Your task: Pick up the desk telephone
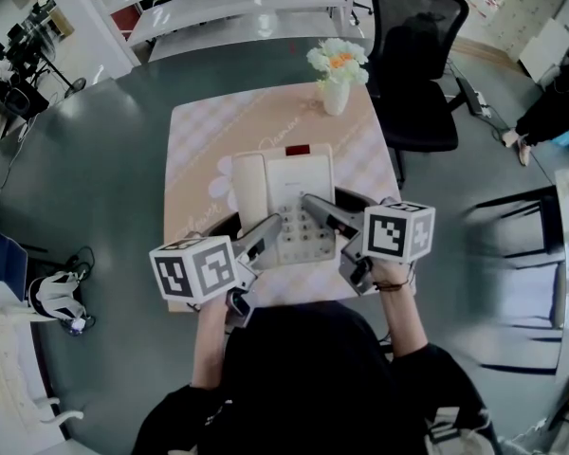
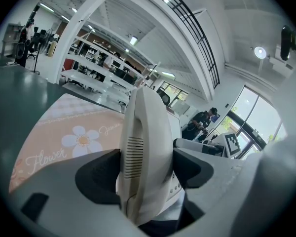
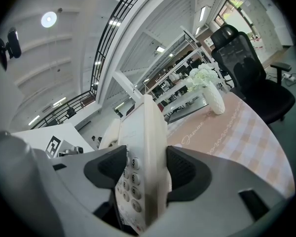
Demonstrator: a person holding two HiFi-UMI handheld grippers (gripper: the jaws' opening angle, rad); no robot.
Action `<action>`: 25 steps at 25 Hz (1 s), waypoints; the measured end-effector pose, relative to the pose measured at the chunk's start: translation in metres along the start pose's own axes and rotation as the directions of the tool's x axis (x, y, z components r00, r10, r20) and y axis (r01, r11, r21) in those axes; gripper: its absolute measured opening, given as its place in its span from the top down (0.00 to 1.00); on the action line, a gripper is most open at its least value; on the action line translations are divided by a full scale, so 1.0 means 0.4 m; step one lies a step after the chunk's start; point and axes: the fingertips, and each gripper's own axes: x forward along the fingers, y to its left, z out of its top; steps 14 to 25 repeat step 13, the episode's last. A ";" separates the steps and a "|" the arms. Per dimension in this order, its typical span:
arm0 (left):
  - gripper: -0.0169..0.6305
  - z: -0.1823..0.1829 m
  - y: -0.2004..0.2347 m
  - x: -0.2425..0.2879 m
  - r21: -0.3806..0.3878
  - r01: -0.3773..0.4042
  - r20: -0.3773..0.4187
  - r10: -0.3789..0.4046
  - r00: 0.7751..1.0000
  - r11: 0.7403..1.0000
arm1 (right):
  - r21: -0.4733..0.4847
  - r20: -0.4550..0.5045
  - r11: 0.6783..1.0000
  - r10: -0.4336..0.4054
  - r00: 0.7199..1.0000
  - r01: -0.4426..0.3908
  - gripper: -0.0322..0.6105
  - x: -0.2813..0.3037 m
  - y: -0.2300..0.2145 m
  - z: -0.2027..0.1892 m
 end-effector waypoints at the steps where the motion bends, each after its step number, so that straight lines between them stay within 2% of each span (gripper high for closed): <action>1: 0.47 0.001 0.000 0.000 0.001 -0.001 0.001 0.001 1.000 1.000 | 0.003 0.001 1.000 0.000 1.000 0.000 0.57 0.000 -0.001 -0.001; 25: 0.47 -0.004 -0.003 0.003 -0.001 0.001 -0.007 -0.001 1.000 1.000 | 0.007 -0.001 1.000 -0.006 1.000 0.006 0.57 -0.006 -0.002 -0.002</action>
